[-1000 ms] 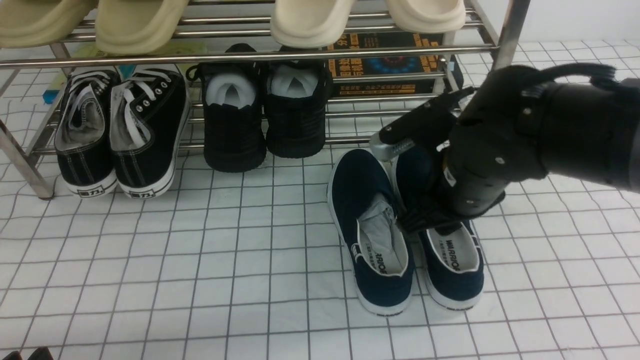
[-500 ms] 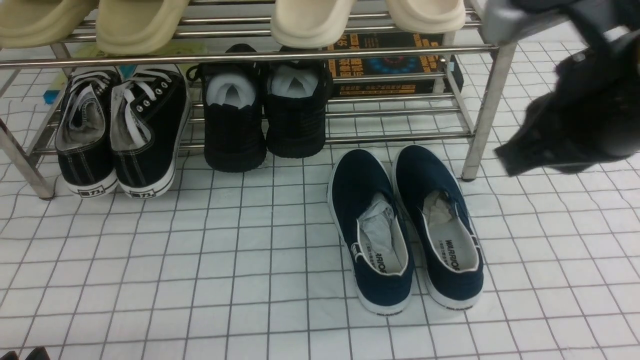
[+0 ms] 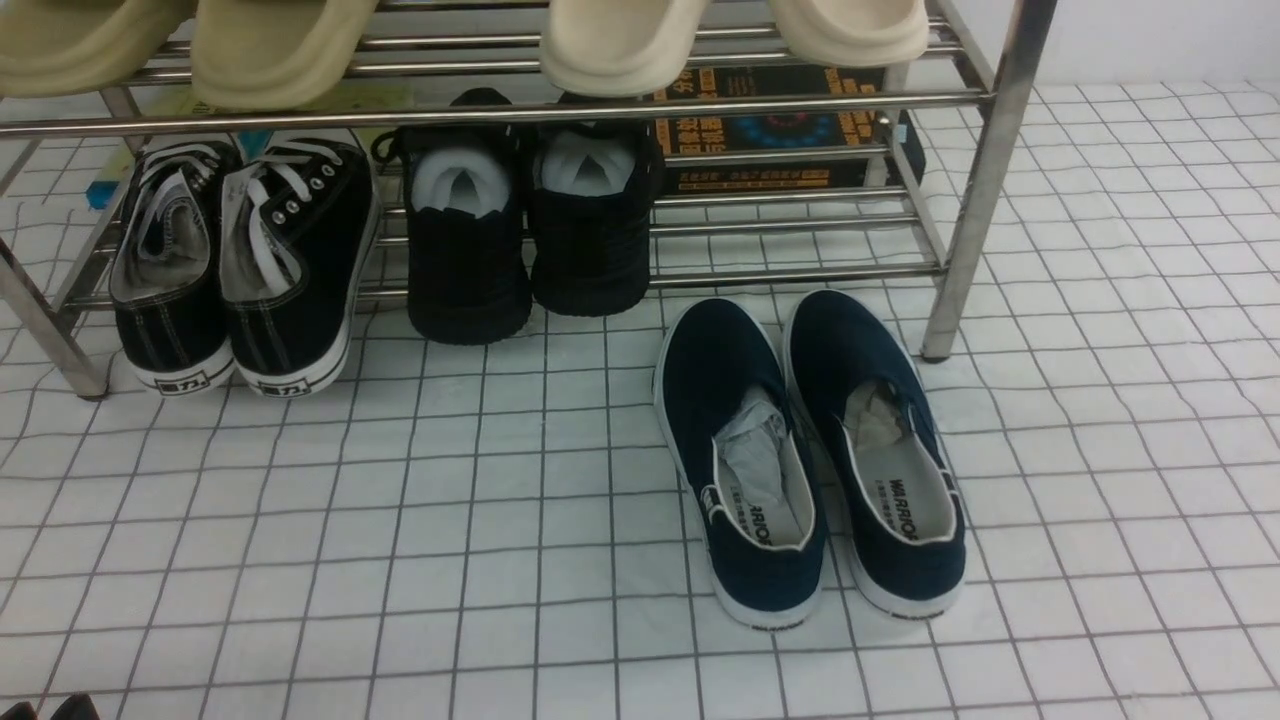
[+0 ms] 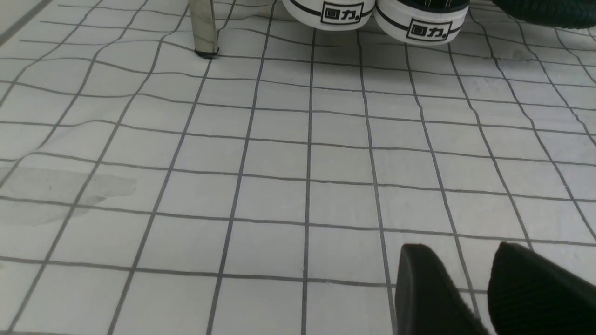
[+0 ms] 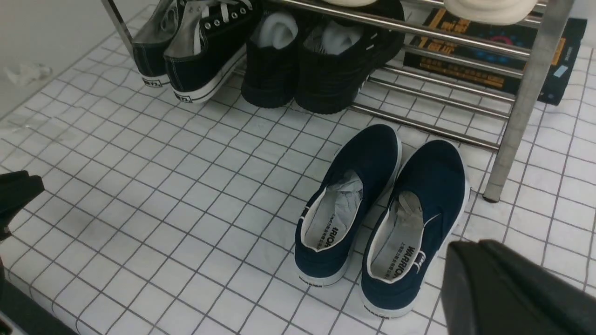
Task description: Take the shoes off the shelf with your hand from the white checkered tablecloth.
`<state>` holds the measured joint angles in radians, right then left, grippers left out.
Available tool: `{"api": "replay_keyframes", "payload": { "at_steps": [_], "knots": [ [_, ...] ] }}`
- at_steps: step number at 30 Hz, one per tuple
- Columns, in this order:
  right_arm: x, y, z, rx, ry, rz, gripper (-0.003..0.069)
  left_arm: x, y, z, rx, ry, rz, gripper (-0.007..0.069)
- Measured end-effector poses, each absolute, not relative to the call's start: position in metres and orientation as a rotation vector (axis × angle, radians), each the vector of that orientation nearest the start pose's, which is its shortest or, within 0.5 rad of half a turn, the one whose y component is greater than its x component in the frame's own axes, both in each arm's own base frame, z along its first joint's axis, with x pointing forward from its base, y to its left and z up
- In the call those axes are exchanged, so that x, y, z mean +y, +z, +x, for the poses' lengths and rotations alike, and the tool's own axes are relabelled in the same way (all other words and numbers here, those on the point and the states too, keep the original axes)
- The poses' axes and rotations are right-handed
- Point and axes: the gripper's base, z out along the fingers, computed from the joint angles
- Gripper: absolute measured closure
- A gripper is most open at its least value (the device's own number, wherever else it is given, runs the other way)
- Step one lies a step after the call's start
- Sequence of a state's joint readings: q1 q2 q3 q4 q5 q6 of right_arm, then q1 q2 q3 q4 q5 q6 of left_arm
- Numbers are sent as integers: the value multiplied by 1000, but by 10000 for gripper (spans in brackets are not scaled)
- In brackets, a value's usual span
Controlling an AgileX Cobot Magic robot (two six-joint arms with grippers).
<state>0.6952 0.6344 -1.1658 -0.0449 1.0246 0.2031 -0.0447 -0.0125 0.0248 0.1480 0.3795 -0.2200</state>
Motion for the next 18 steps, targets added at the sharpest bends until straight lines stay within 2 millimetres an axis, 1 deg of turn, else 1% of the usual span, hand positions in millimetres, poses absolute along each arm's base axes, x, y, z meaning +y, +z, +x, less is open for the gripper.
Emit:
{"api": "replay_keyframes", "payload": {
  "at_steps": [1, 3, 4, 7, 12, 13, 15, 18],
  "knots": [
    [44, 436, 58, 1932, 535, -487, 669, 3, 172, 52, 1870, -36, -73, 384],
    [46, 424, 60, 1906, 543, -484, 669, 3, 172, 52, 1871, -36, -73, 384],
    [49, 413, 63, 1872, 555, -480, 669, 3, 172, 52, 1871, -36, -73, 384],
    [55, 395, 70, 1784, 579, -467, 669, 3, 172, 52, 1871, -36, -73, 384],
    [62, 378, 79, 1687, 590, -460, 669, 3, 172, 52, 1871, -36, -73, 384],
    [62, 379, 79, 1683, 592, -459, 668, 3, 172, 52, 1871, -36, -73, 384],
    [64, 371, 81, 1689, 588, -464, 666, 3, 172, 52, 1871, -36, -73, 384],
    [65, 365, 82, 1704, 584, -469, 666, 3, 172, 52, 1871, -36, -73, 384]
  ]
}}
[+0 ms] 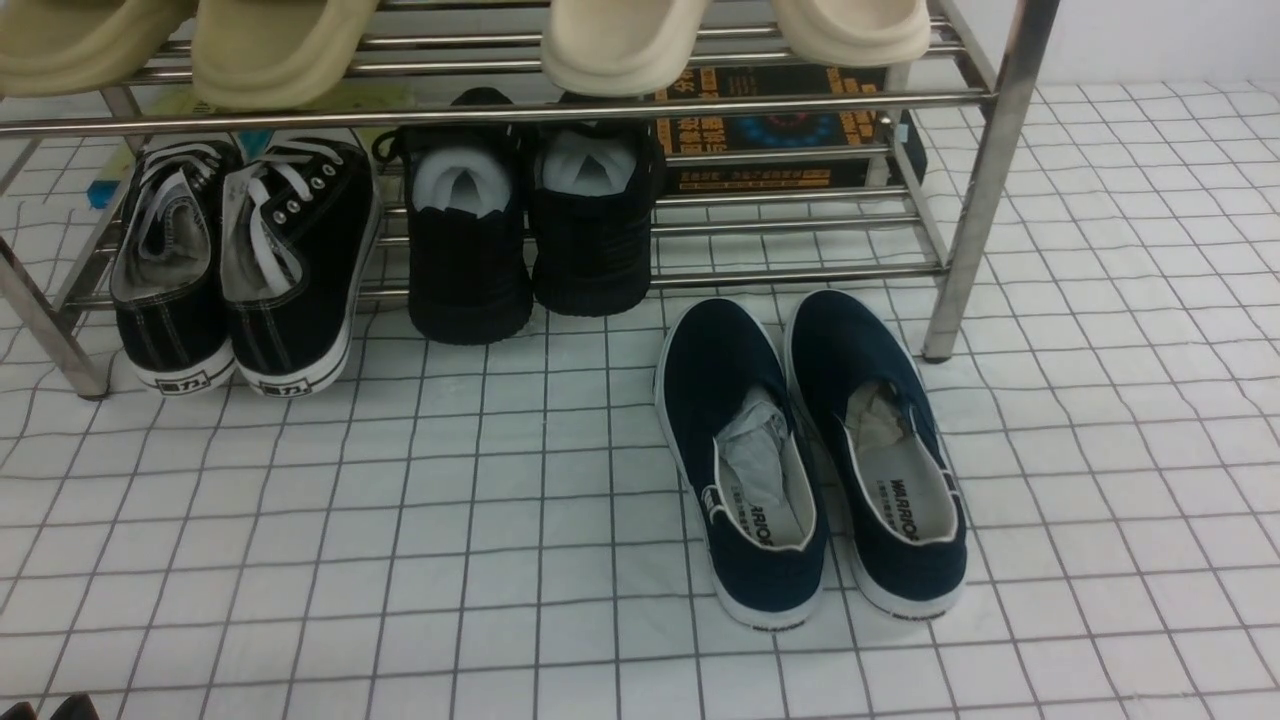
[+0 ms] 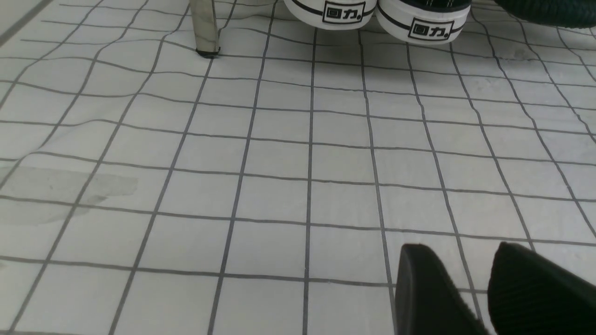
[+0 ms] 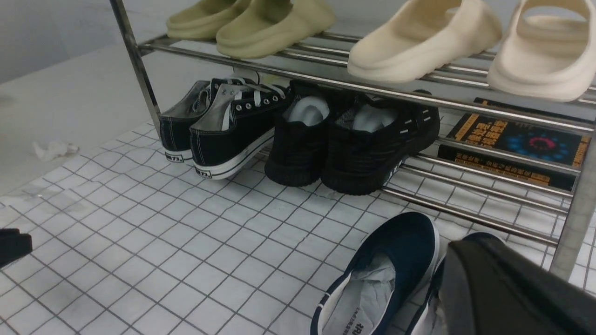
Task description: Take the shoes off the shelf with your hand from the white checkered tablecloth.
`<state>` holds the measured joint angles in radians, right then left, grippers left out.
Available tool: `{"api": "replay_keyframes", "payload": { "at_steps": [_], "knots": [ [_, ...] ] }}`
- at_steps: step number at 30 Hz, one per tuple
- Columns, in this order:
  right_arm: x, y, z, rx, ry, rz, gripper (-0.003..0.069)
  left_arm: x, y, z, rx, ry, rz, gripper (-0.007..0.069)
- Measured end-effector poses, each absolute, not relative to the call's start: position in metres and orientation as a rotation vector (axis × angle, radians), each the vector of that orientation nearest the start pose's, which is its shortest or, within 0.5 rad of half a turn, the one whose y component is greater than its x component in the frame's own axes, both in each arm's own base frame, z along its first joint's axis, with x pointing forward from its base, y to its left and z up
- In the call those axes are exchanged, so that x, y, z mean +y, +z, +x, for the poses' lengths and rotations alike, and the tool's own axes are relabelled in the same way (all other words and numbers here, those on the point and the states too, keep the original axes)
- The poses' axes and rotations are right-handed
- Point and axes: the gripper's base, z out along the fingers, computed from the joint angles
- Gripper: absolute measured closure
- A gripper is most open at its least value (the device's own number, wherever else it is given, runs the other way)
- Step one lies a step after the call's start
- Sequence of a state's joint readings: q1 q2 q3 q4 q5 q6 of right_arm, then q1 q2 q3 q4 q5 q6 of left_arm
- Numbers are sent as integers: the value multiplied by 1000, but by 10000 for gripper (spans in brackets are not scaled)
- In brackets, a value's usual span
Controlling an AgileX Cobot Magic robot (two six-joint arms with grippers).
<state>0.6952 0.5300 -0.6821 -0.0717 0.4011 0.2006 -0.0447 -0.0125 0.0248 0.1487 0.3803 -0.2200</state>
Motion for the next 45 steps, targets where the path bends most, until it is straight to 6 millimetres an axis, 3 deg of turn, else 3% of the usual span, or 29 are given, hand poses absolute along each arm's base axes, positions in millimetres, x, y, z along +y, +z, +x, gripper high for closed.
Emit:
{"api": "replay_keyframes", "payload": {
  "at_steps": [18, 20, 23, 29, 30, 31, 32, 37, 45],
  "knots": [
    [64, 341, 86, 1755, 523, -485, 656, 3, 172, 52, 1871, -36, -73, 384],
    [59, 322, 90, 1755, 457, -461, 652, 3, 172, 52, 1871, -36, -73, 384],
    [46, 277, 91, 1807, 362, -387, 648, 3, 172, 52, 1871, -36, -73, 384],
    [21, 211, 76, 1883, 224, -207, 641, 3, 172, 52, 1871, -35, -72, 384],
    [15, 190, 70, 1901, 177, -145, 639, 3, 172, 52, 1871, -35, -72, 384],
    [14, 190, 70, 1895, 173, -138, 638, 3, 172, 52, 1871, -35, -72, 384],
    [9, 176, 65, 1913, 133, -79, 637, 3, 172, 52, 1871, -35, -72, 384],
    [1, 172, 56, 1901, 53, 35, 628, 3, 172, 52, 1871, -35, -72, 384],
    [-1, 174, 52, 1872, 30, 66, 620, 3, 172, 52, 1871, -34, -72, 384]
  ]
}}
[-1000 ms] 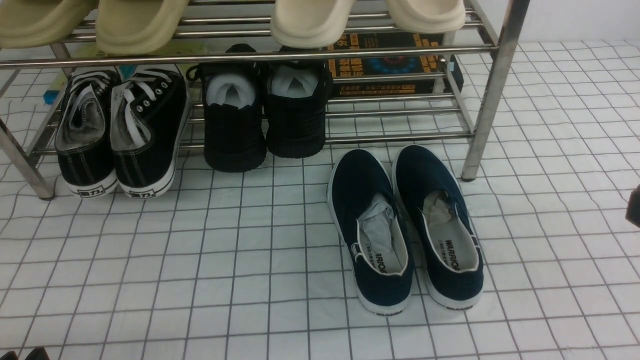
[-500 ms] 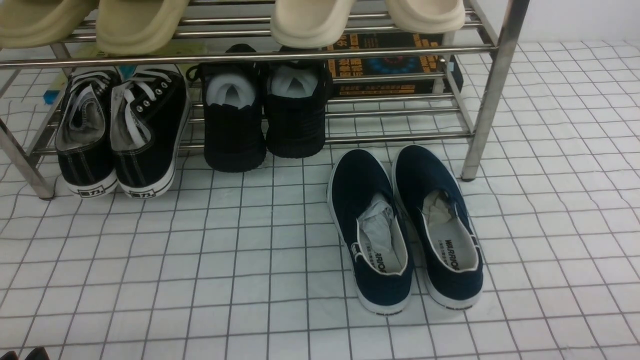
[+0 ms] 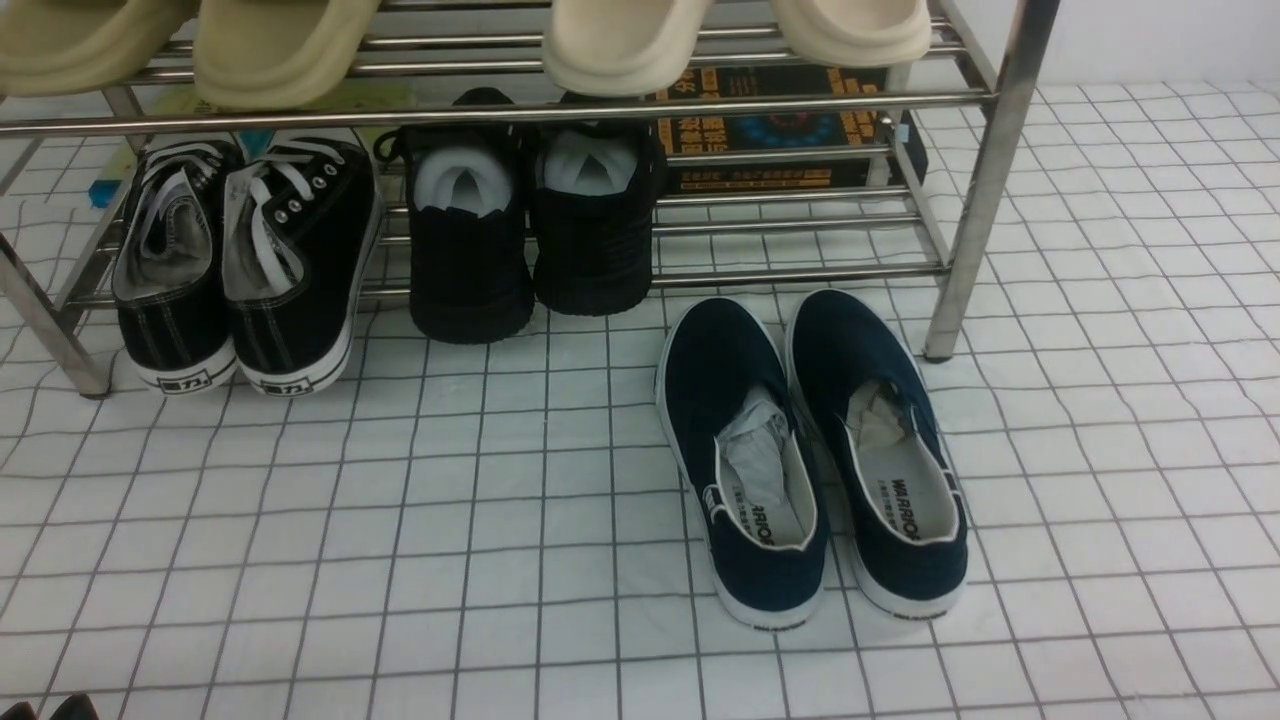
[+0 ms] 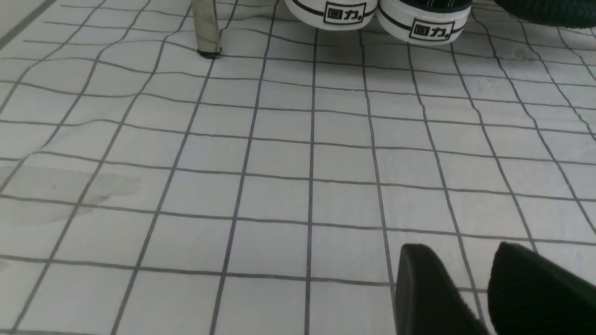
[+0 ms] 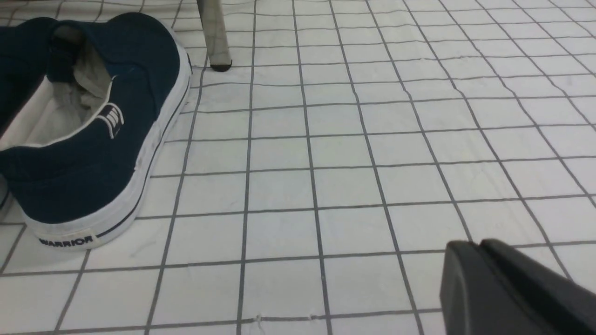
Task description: Take the shoes off the shelf with your hand from the white checkered tablecloth.
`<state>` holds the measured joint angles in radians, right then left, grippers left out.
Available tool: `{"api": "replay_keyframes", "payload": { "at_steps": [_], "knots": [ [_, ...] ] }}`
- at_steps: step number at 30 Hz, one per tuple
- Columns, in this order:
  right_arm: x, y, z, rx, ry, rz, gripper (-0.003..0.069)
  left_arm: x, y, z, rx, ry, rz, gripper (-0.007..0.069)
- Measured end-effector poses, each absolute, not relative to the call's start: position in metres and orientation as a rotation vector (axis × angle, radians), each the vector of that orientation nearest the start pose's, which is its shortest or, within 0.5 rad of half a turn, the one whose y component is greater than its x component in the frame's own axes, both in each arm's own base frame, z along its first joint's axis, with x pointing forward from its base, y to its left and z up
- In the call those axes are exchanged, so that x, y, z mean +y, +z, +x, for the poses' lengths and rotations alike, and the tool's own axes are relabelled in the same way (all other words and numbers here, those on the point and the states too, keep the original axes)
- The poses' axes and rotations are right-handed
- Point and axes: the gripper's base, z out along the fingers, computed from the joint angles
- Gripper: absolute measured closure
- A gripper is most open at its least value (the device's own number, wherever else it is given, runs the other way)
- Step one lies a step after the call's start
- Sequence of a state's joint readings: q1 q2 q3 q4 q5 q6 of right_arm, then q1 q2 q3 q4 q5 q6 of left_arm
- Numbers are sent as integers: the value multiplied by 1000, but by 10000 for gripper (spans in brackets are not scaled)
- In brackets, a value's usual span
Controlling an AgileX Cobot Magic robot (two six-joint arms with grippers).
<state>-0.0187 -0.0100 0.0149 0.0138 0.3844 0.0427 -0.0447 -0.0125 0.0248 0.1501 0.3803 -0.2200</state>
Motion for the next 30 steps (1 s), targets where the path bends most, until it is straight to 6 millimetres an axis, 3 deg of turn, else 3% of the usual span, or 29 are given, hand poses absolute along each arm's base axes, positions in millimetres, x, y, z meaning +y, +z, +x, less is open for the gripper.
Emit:
{"api": "replay_keyframes", "payload": {
  "at_steps": [30],
  "knots": [
    [3, 174, 52, 1875, 70, 4, 595, 3, 172, 52, 1871, -33, -71, 384]
  ]
}}
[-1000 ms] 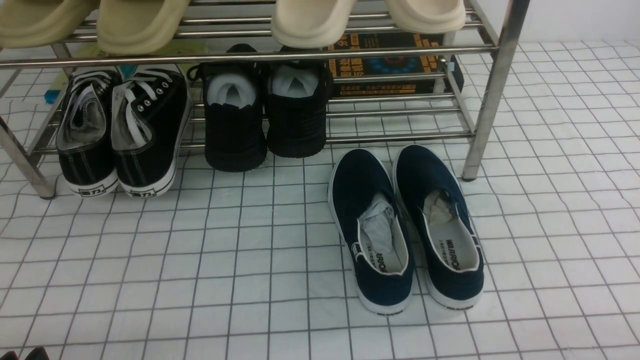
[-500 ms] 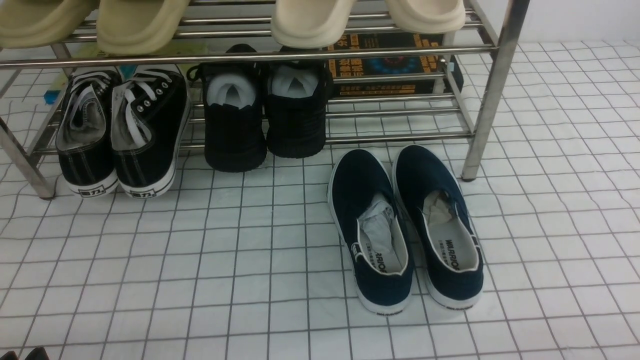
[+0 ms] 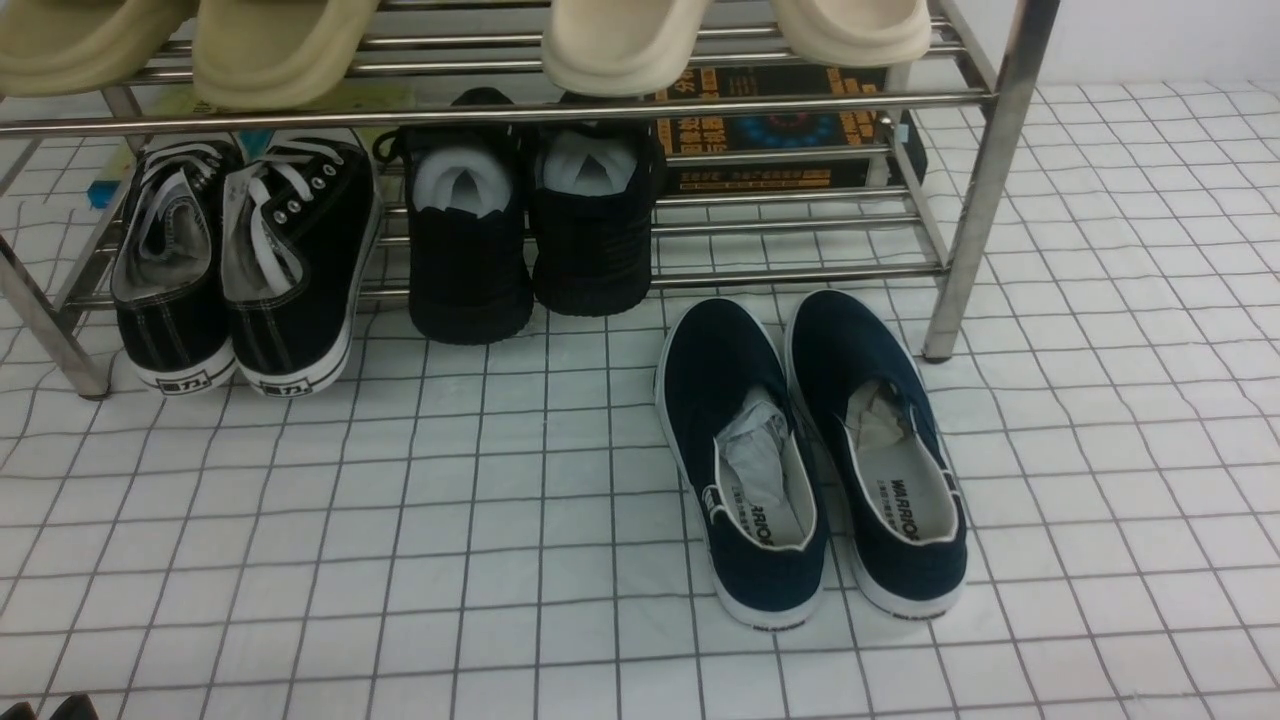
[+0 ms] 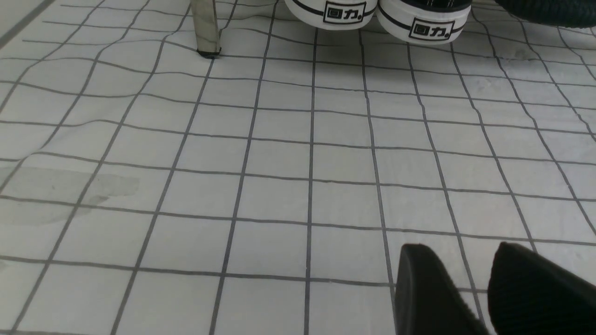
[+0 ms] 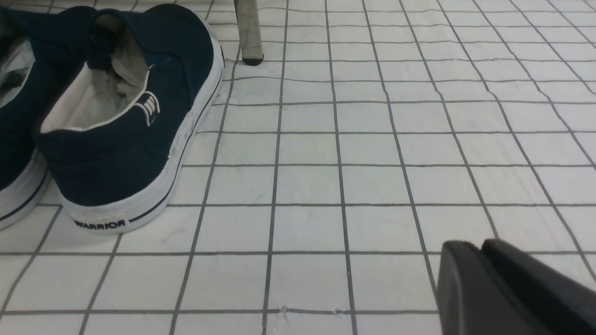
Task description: Take the shoes off the shelf with your hand from the white checkered tablecloth.
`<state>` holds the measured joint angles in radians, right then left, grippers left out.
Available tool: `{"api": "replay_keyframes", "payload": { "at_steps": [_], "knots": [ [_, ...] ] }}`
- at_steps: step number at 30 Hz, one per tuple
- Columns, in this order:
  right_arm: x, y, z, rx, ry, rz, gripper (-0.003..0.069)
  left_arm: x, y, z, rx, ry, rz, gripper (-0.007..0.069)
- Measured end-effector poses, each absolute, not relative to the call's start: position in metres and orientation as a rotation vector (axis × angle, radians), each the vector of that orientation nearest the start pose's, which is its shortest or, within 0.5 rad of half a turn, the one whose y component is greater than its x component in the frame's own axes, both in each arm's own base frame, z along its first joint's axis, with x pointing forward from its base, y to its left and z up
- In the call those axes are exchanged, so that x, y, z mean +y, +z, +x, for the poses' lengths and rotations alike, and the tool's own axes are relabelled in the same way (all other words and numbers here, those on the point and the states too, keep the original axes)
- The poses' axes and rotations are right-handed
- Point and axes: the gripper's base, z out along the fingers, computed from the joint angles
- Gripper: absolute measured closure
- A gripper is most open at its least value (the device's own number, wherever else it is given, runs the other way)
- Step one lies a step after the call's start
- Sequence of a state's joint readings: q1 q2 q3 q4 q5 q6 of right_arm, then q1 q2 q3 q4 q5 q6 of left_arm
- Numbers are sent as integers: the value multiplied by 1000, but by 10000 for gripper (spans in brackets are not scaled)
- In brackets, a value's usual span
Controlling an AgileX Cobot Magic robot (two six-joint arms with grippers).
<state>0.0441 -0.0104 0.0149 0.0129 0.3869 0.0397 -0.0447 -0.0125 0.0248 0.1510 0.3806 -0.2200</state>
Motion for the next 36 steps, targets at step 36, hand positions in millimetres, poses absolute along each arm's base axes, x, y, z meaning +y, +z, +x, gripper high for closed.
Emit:
{"api": "replay_keyframes", "payload": {
  "at_steps": [36],
  "knots": [
    [3, 174, 52, 1875, 70, 3, 540, 3, 172, 52, 1871, -33, -71, 384]
  ]
}}
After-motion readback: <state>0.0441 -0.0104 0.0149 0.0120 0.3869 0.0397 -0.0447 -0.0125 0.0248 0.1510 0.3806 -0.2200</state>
